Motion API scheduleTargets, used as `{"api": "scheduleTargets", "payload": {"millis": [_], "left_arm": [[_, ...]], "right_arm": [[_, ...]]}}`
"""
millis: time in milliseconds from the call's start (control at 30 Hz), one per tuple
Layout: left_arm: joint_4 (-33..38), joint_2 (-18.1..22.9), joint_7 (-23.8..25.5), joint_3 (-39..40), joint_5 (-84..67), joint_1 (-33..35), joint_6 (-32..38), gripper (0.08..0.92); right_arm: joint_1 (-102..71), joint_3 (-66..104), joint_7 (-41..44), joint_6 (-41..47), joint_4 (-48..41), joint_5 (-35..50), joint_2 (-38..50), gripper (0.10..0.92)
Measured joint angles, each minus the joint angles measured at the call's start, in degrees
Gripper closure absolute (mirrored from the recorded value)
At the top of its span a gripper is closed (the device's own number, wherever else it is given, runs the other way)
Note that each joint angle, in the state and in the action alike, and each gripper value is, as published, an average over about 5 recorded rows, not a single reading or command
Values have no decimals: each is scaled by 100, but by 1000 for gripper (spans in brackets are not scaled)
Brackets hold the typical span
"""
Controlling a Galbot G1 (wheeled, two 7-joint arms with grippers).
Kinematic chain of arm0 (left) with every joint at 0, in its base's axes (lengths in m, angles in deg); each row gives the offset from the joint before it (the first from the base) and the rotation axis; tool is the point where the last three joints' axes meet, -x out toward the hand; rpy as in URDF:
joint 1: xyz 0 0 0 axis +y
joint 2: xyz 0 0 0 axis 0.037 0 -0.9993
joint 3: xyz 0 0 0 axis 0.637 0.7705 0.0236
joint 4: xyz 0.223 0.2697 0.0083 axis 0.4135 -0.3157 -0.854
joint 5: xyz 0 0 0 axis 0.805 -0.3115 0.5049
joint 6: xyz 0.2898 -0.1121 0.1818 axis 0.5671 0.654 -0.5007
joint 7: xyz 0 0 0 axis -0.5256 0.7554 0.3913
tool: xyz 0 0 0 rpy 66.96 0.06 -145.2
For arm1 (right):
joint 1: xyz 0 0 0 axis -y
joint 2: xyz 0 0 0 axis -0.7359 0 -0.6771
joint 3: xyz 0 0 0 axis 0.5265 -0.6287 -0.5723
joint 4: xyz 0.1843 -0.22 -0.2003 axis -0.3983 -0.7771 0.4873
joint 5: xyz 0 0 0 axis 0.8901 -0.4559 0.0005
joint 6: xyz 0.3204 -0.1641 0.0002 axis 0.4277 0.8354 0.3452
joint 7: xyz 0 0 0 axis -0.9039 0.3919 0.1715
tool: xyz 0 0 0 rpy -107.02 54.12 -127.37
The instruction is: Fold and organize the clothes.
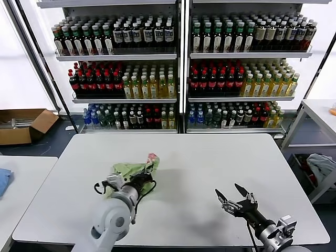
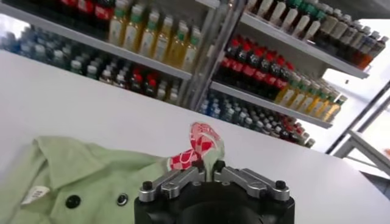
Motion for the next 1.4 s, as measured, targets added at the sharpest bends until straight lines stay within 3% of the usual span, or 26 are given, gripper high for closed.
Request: {"api": "scheduleTargets", "payload": {"millis": [367,733,1133,1400], "left_arm": [[116,124,188,108,-131,125,3,508],[885,-498,777,-925,-132,739,4,205],[1169,-869,1294,-1991,284,1229,6,177],[1265,-898,1353,-2315,398,1335,6,177]], "right_arm": [[203,-231,-155,156,-1,54,110,203],[1166,-1248,-601,497,-408,138,-37,203],[2812,-2740,-897,765,-1792,20,-533,210],[3539,-3411,-1112,1050,-2401,-111,-701,394]]}}
